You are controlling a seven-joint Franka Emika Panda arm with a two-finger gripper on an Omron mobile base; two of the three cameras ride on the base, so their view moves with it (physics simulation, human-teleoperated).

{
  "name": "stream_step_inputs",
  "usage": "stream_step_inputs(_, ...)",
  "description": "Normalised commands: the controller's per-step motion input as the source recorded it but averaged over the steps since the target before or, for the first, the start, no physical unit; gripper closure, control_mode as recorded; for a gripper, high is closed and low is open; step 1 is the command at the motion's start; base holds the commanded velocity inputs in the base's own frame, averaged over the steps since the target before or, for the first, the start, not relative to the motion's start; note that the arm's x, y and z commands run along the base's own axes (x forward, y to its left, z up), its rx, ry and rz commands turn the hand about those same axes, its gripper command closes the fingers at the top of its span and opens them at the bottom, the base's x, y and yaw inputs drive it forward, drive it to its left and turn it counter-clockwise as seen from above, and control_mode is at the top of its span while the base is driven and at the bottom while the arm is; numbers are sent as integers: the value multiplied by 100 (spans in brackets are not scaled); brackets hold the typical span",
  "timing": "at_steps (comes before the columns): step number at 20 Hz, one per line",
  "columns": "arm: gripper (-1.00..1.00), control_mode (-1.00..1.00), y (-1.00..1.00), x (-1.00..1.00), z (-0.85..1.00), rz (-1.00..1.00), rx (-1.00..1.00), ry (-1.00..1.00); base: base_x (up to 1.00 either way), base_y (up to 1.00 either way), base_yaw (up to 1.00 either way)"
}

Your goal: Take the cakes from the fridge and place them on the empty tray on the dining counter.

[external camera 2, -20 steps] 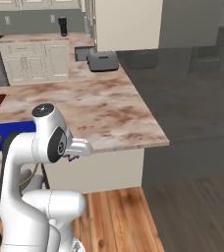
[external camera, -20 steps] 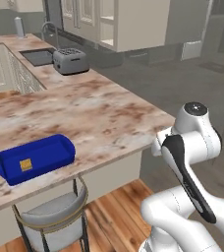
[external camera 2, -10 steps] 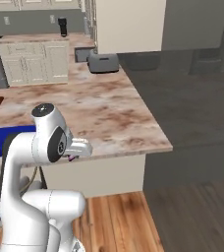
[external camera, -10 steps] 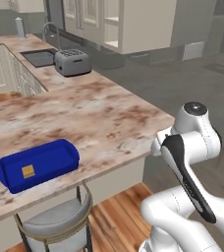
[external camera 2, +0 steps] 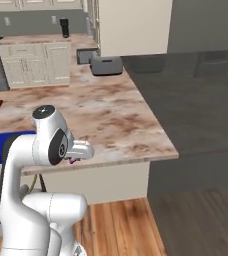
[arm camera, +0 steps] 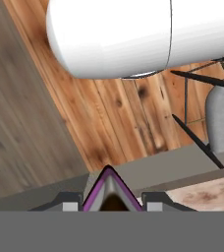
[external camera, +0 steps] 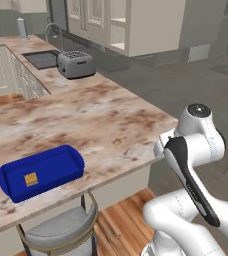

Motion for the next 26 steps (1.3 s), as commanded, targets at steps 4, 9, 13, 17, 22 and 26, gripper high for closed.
stream_step_inputs(4,100,100,0,0,0,0,0,0,42,0,5)
stream_step_inputs(9,100,100,0,0,0,0,0,0,40,0,7)
stream_step_inputs(13,100,100,0,0,0,0,0,0,35,0,10)
stream_step_inputs(17,100,100,0,0,0,0,0,0,33,-3,12)
stream_step_inputs(22,100,100,0,0,0,0,0,0,28,-8,13)
stream_step_inputs(26,100,100,0,0,0,0,0,0,33,-8,13)
